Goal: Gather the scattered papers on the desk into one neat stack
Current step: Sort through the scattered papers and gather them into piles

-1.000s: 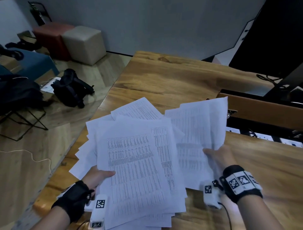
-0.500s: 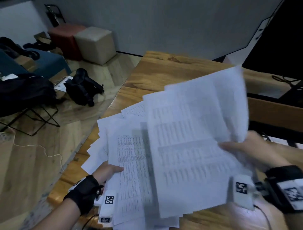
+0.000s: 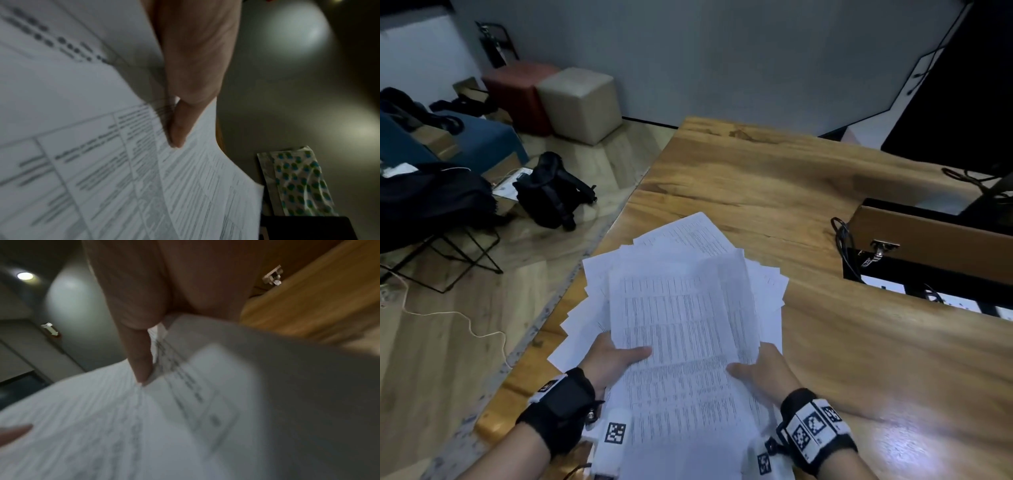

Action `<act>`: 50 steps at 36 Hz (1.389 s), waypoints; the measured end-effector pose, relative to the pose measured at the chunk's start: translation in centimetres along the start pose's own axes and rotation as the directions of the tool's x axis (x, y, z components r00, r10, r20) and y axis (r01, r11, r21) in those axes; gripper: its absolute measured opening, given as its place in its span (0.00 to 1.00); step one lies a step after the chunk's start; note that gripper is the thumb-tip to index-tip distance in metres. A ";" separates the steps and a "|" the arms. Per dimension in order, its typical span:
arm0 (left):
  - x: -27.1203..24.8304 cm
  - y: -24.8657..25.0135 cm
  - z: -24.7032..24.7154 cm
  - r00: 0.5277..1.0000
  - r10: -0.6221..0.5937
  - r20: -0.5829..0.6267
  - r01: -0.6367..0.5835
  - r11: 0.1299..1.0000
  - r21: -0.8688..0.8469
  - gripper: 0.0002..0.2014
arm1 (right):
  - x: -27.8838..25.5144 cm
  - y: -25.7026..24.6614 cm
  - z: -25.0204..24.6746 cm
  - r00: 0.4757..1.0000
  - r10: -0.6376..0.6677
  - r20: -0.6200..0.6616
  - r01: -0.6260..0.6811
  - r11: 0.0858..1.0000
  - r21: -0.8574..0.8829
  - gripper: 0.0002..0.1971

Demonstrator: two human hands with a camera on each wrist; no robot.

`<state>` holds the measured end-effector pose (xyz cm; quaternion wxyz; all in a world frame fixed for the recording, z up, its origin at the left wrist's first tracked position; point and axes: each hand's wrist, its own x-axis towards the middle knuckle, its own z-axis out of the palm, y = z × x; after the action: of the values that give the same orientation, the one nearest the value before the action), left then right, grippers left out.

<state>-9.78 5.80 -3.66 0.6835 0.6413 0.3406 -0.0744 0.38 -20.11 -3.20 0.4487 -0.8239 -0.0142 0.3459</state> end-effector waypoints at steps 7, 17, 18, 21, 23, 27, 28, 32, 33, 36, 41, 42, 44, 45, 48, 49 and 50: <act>-0.8 0.9 -0.7 0.982 0.094 0.164 -0.087 0.995 -0.050 0.40 | -1.1 2.0 -4.3 0.981 0.011 -0.195 0.030 0.978 0.207 0.37; -0.4 1.8 4.0 0.976 0.039 0.214 -0.022 0.996 -0.084 0.25 | -3.8 1.7 -7.5 0.995 -0.034 0.097 -0.024 0.841 0.540 0.35; -0.3 1.8 4.7 0.979 0.038 0.201 -0.024 0.997 -0.073 0.26 | -3.8 1.7 -7.6 0.995 -0.024 0.100 -0.033 0.847 0.531 0.35; 0.2 1.9 6.5 0.988 0.036 0.148 -0.029 0.998 -0.049 0.26 | -3.8 2.0 -8.1 0.995 0.020 0.097 -0.068 0.850 0.522 0.35; 0.4 2.0 7.3 0.990 0.044 0.133 -0.040 0.999 -0.032 0.23 | -3.8 2.5 -8.5 0.995 0.060 0.078 -0.092 0.841 0.533 0.29; 0.8 1.7 8.5 0.993 0.038 0.114 -0.037 0.999 -0.012 0.19 | -3.7 3.2 -8.9 0.990 0.112 0.087 -0.142 0.805 0.576 0.26; 0.7 1.7 8.8 0.994 0.036 0.108 -0.035 0.999 -0.008 0.19 | -3.7 3.3 -8.8 0.988 0.124 0.097 -0.157 0.793 0.588 0.24; 0.8 1.1 9.1 1.000 -0.010 0.021 0.008 0.996 0.093 0.23 | -3.5 4.2 -9.1 0.980 0.185 0.071 -0.190 0.777 0.600 0.26; 0.9 0.8 8.9 0.999 -0.033 -0.034 0.038 0.988 0.151 0.25 | -3.5 4.6 -9.3 0.979 0.197 0.063 -0.194 0.777 0.599 0.27; 0.2 0.6 7.4 0.962 -0.075 -0.264 0.167 0.923 0.347 0.22 | -3.9 5.5 -10.4 0.971 0.232 0.054 -0.214 0.753 0.622 0.27; -1.8 -0.5 3.7 0.829 -0.087 -0.553 0.433 0.726 0.535 0.34 | -5.2 6.5 -11.8 0.978 0.209 0.026 -0.171 0.715 0.678 0.21; -2.4 -0.5 3.2 0.804 -0.133 -0.579 0.475 0.728 0.494 0.37 | -5.5 6.4 -11.9 0.981 0.195 0.017 -0.153 0.711 0.687 0.19; -2.9 -0.9 2.6 0.778 -0.221 -0.588 0.518 0.756 0.401 0.42 | -6.0 6.2 -12.0 0.983 0.183 -0.004 -0.129 0.707 0.695 0.17; -3.0 -1.1 2.5 0.774 -0.248 -0.583 0.522 0.770 0.365 0.44 | -6.1 6.1 -11.9 0.983 0.182 -0.008 -0.125 0.707 0.696 0.17; -3.0 -1.1 2.8 0.772 -0.283 -0.570 0.520 0.797 0.308 0.54 | -6.1 6.0 -11.7 0.982 0.187 -0.004 -0.132 0.710 0.692 0.15; -2.6 -1.3 2.9 0.769 -0.280 -0.575 0.517 0.801 0.301 0.58 | -6.0 6.1 -11.7 0.981 0.196 -0.007 -0.138 0.714 0.686 0.15; -2.3 -1.4 3.1 0.768 -0.273 -0.580 0.516 0.801 0.305 0.61 | -6.0 6.1 -11.7 0.980 0.201 -0.009 -0.141 0.719 0.680 0.15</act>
<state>-11.09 1.97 -3.70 0.3698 0.6876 0.6122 -0.1251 0.90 -34.32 -0.26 0.6835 -0.6156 0.2070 0.3333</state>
